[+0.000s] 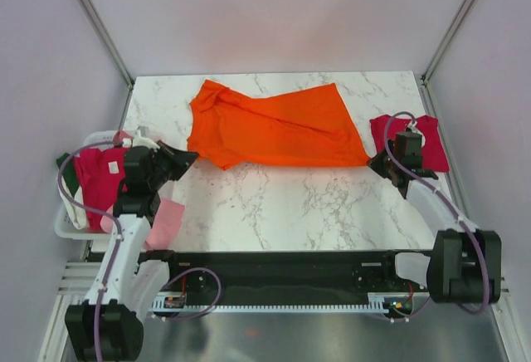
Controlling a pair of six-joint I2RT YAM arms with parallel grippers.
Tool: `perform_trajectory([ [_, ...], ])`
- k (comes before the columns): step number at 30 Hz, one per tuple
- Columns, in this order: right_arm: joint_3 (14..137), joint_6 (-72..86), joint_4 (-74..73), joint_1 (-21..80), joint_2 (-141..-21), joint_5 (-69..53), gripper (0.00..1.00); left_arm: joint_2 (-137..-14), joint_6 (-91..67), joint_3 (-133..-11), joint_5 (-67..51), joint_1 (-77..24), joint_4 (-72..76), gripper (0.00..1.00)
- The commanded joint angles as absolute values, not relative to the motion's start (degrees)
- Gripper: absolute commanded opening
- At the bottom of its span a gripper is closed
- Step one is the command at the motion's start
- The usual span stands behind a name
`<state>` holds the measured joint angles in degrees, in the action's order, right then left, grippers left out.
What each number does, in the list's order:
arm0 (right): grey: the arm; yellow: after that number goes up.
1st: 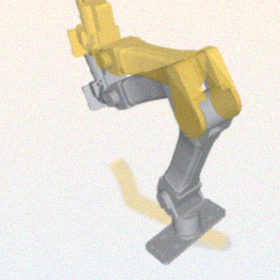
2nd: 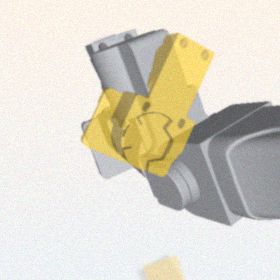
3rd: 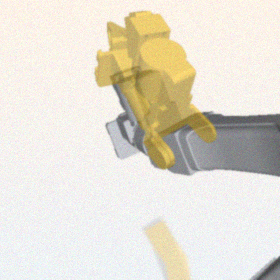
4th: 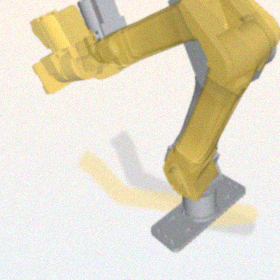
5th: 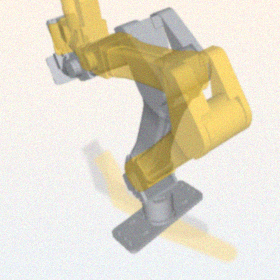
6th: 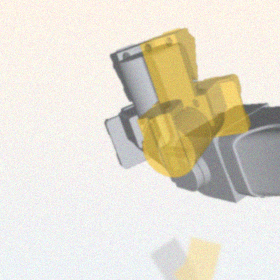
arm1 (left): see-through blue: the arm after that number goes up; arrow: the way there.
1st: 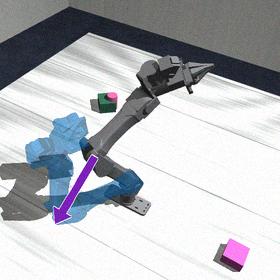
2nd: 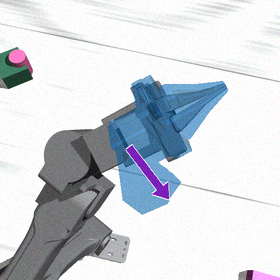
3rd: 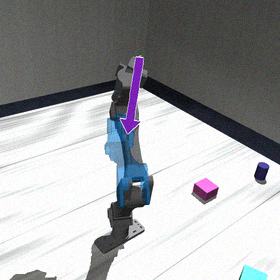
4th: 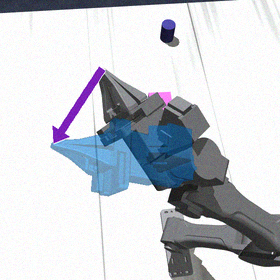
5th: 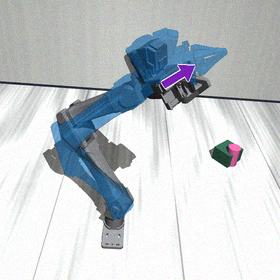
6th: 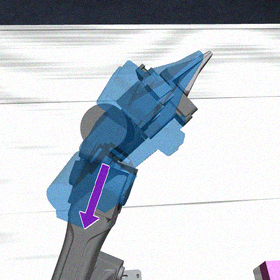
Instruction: Fold and stack the t-shirts
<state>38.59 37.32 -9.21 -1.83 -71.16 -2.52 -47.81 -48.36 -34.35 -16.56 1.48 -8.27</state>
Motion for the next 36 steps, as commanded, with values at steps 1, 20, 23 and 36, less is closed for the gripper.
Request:
perform_trajectory([
  [1, 33.9, 35.7, -10.3, -1.9, -63.5, -2.2, 0.0, -40.5, -46.4, -31.1, -18.0, 1.5, -13.4, 0.02],
  [20, 35.0, 33.4, -19.6, -1.9, -57.7, 2.3, 0.0, -37.1, -45.1, -32.2, -13.9, 1.5, -29.2, 0.02],
  [23, 37.2, 33.7, -18.1, -1.9, -61.7, 2.5, 0.0, -43.2, -43.9, -35.9, -13.0, 1.5, -28.9, 0.02],
  [36, 49.7, 36.1, -15.4, 2.1, -80.1, 5.4, 0.0, -69.2, -40.2, -51.9, -10.5, 1.4, -26.5, 0.02],
])
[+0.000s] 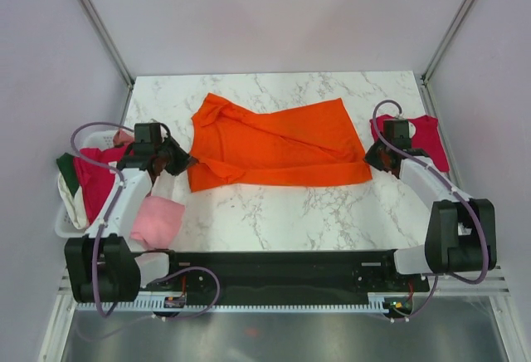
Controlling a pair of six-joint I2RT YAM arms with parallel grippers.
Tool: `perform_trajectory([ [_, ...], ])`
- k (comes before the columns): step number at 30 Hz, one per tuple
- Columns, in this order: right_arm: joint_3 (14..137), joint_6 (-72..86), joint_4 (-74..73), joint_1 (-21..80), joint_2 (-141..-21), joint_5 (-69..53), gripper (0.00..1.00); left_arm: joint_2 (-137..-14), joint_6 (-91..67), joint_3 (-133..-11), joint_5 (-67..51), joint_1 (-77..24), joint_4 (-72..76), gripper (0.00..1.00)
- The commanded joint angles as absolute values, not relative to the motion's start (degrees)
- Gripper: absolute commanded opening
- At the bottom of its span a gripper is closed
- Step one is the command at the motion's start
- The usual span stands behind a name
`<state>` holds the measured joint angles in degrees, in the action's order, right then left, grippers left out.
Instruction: Fold and stack the t-shirts
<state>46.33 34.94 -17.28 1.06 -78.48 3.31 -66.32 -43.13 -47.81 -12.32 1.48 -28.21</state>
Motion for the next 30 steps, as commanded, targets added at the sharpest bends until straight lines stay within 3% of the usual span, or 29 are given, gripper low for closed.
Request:
perform_trajectory([
  [1, 51.1, 36.3, -15.2, 2.4, -81.0, 5.6, 0.0, -70.4, -40.2, -52.7, -10.5, 1.5, -26.5, 0.02],
  [14, 59.3, 36.5, -15.4, 2.7, -92.1, 9.4, 0.0, -85.2, -41.8, -63.4, -11.2, 0.7, -24.8, 0.02],
  [30, 60.6, 37.1, -15.2, 2.6, -94.7, 11.3, 0.0, -98.3, -39.1, -76.2, -10.5, -4.7, -24.9, 0.02],
])
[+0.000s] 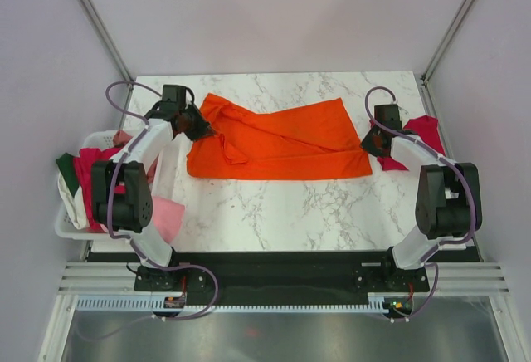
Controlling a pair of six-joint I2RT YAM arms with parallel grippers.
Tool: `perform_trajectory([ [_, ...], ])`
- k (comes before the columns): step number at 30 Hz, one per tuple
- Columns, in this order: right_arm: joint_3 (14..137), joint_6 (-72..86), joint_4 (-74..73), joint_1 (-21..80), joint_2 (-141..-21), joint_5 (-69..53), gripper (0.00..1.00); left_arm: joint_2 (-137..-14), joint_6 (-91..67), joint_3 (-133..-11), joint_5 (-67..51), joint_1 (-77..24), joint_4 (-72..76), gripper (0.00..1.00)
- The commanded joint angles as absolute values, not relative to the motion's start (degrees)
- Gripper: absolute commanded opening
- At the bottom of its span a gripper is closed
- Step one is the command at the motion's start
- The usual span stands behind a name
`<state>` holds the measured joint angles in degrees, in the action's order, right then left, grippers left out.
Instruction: Fold and stack the t-shirts
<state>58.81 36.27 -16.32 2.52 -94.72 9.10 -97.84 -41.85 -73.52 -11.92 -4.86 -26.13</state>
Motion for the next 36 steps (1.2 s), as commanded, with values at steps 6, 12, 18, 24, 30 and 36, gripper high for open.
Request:
perform_trajectory([
  [6, 59.7, 37.4, -15.1, 1.8, -93.6, 12.0, 0.0, -97.6, -39.1, -76.5, -10.2, -4.7, -24.7, 0.02],
  [12, 59.1, 37.4, -15.0, 1.6, -93.3, 11.6, 0.0, -99.0, -37.7, -78.9, -11.2, -5.0, -24.4, 0.02],
  [18, 58.7, 37.4, -14.6, 1.7, -93.3, 11.2, 0.0, -102.2, -36.1, -81.6, -11.5, -5.0, -23.6, 0.02],
  [24, 58.4, 37.5, -14.5, 1.6, -93.3, 11.1, 0.0, -106.6, -34.8, -85.2, -12.7, -5.0, -23.4, 0.02],
  [30, 58.4, 37.8, -14.1, 1.6, -93.9, 10.8, 0.0, -111.6, -33.9, -89.0, -13.2, -5.0, -23.4, 0.02],
  [36, 58.2, 38.1, -13.5, 1.6, -95.0, 10.5, 0.0, -115.7, -33.5, -92.2, -13.7, -5.0, -23.5, 0.02],
])
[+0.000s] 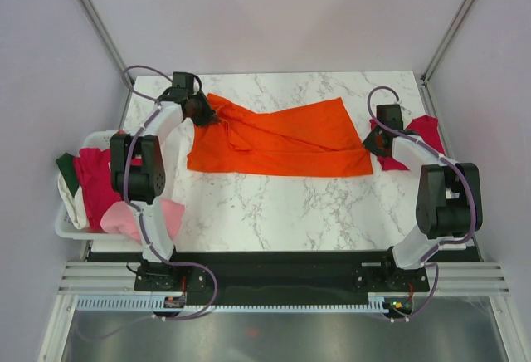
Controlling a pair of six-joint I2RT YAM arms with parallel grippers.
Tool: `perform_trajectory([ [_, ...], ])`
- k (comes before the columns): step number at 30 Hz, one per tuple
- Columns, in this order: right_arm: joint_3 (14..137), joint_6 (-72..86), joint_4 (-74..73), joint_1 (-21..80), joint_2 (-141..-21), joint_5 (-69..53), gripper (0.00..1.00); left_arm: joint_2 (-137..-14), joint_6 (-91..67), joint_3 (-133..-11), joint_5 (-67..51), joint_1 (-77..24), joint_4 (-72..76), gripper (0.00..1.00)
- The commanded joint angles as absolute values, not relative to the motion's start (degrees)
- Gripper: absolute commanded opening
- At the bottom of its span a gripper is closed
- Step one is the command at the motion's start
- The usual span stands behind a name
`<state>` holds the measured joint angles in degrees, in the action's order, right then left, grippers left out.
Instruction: Fold and stack the t-shirts
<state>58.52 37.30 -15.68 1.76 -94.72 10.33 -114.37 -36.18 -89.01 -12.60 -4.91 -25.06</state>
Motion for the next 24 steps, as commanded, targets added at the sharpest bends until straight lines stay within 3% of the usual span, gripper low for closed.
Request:
perform_trajectory([
  [1, 58.2, 38.3, -13.4, 1.6, -95.3, 10.5, 0.0, -116.2, -33.3, -92.7, -13.6, -5.0, -23.4, 0.02],
  [9, 57.8, 38.5, -12.9, 1.6, -95.5, 9.9, 0.0, -119.4, -32.8, -93.7, -14.0, -5.2, -22.3, 0.03],
  [11, 57.9, 38.4, -12.9, 1.6, -95.3, 9.6, 0.04, -119.2, -33.7, -92.4, -13.1, -5.3, -22.2, 0.06],
  [12, 57.9, 38.3, -12.8, 1.6, -95.2, 9.4, 0.06, -118.3, -33.7, -91.7, -13.0, -5.3, -21.8, 0.14],
  [16, 57.5, 38.0, -12.6, 1.6, -93.1, 9.2, 0.33, -113.9, -33.8, -87.1, -10.7, -5.3, -19.6, 0.32],
  [23, 55.7, 37.9, -12.1, 1.6, -88.0, 9.2, 0.56, -104.1, -33.4, -84.3, -8.7, -5.3, -19.3, 0.54],
  [24, 55.3, 38.0, -12.0, 1.6, -87.2, 9.2, 0.58, -102.8, -33.5, -83.8, -8.5, -5.3, -19.2, 0.63],
])
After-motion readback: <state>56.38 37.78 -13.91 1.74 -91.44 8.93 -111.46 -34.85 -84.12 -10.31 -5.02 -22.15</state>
